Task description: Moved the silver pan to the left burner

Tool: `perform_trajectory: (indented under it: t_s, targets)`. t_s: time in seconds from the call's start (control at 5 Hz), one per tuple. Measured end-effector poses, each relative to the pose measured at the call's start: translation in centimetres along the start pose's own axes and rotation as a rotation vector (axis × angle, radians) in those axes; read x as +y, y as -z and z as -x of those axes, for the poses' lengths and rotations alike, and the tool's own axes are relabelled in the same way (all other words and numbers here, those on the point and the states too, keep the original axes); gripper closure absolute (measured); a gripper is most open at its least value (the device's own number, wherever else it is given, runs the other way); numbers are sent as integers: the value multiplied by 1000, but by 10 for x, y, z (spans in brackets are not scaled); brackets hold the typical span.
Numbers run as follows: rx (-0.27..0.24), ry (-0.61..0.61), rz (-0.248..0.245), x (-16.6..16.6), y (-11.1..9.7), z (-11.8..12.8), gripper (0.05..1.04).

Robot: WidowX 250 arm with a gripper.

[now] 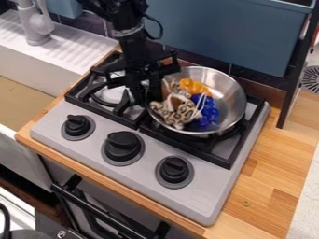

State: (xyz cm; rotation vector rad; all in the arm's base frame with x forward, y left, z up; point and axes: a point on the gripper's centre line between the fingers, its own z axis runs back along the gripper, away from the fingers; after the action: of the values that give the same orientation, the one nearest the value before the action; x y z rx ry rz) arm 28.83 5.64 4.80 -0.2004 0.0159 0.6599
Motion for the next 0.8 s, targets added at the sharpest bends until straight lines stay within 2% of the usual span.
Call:
perform_trajectory:
  t_s: [0.2, 0.4, 0.8]
  targets:
    - [-3, 17, -6, 2, -3, -5, 972]
    - [-10, 27, -13, 8, -5, -10, 985]
    - [-66, 62, -12, 41, -4, -23, 966]
